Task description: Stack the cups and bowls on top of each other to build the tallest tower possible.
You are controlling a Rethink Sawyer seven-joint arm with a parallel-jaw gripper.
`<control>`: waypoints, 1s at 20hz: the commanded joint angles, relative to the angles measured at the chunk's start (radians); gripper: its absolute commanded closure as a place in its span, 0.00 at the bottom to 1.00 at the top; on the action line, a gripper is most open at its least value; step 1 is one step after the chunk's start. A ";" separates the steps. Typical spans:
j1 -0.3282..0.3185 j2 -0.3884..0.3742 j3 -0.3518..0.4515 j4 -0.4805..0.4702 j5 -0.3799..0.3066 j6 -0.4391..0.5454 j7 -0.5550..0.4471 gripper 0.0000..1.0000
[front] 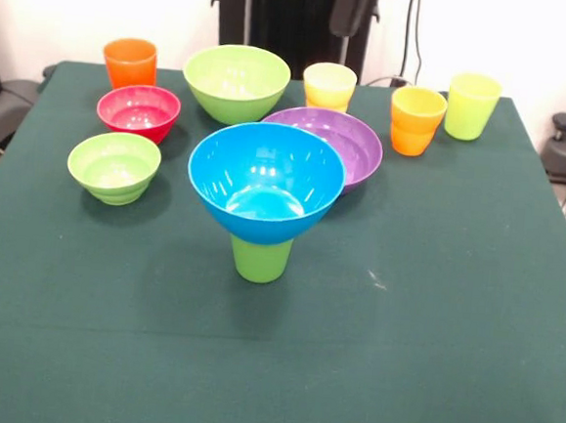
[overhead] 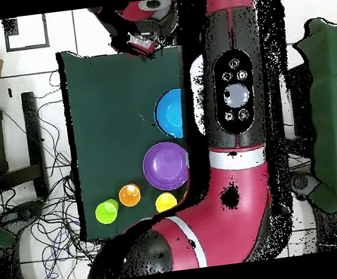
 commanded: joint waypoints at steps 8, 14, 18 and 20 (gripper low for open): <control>0.049 0.061 -0.091 0.219 0.115 -0.321 0.327 0.00; 0.055 0.046 -0.135 0.255 0.140 -0.357 0.341 0.00; 0.058 0.046 -0.148 0.262 0.155 -0.360 0.348 0.00; 0.063 0.054 -0.155 0.253 0.155 -0.367 0.346 0.00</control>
